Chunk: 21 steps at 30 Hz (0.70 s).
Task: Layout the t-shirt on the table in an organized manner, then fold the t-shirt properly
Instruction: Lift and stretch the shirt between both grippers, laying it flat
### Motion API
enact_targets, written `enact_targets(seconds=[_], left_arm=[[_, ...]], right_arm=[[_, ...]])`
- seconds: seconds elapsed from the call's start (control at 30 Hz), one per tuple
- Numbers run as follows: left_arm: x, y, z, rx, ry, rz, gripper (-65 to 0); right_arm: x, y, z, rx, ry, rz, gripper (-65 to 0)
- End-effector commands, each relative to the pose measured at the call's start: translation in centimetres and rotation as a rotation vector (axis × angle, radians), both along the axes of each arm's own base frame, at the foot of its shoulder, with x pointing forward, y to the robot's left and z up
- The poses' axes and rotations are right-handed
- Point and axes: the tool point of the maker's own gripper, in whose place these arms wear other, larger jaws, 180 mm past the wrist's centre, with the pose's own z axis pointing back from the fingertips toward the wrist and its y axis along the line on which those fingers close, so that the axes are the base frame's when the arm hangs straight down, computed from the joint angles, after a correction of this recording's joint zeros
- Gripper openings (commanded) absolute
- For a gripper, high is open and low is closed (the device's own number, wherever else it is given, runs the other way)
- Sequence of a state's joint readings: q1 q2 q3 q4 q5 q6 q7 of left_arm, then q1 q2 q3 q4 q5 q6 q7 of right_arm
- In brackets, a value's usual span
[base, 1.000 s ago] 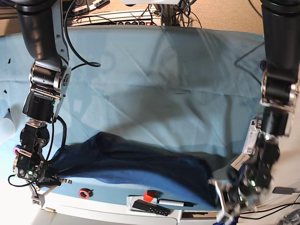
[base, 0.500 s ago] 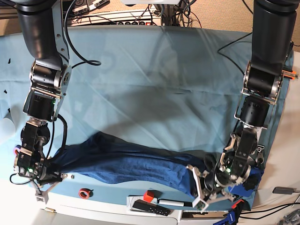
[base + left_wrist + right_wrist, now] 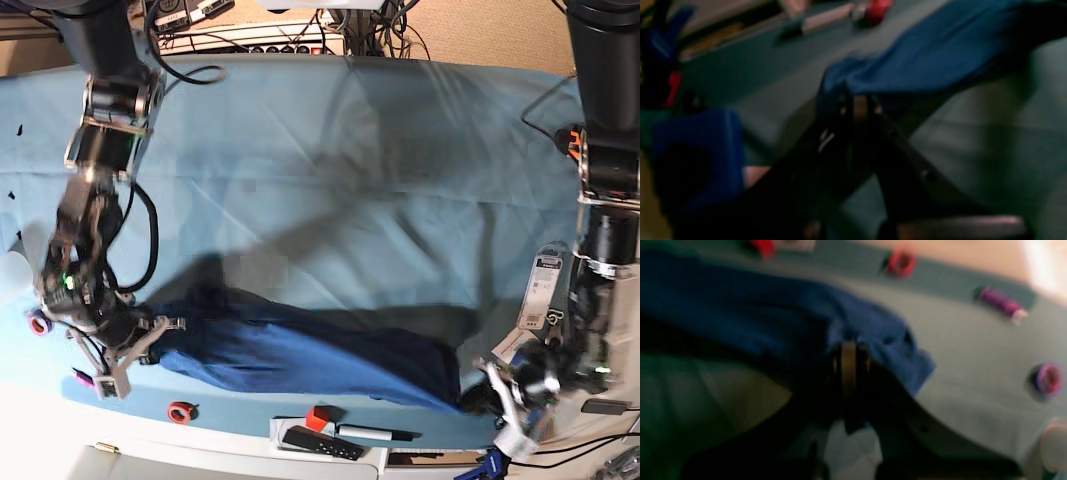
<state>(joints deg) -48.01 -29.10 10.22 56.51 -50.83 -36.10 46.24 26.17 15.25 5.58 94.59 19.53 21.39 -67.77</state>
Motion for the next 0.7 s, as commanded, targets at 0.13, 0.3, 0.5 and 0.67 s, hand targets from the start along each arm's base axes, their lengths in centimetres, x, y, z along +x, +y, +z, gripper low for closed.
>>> enact_targets(seconds=[0.13,0.3,0.5,0.67], left_arm=[[-1.7,4.1,5.7,-0.176,-0.032,-0.02,-65.0],[-5.0,7.1,4.2,-0.258,0.072,-0.029,-65.0],[-8.9,9.3,-1.5,-0.208,0.25,-0.015,-65.0],[-11.4,9.9,-4.2,-0.157,0.32,-0.021,-65.0]], right_arm=[[-2.7,0.8,-0.6,-0.031,-0.026,0.026,-65.0],[-5.8,1.5,-2.7,-0.054,0.016,0.048,-65.0],[-10.0,2.8,-4.3,-0.085,0.049,0.086,-65.0],[-14.0,2.9,-5.3,-0.172,0.08,0.089,-65.0]])
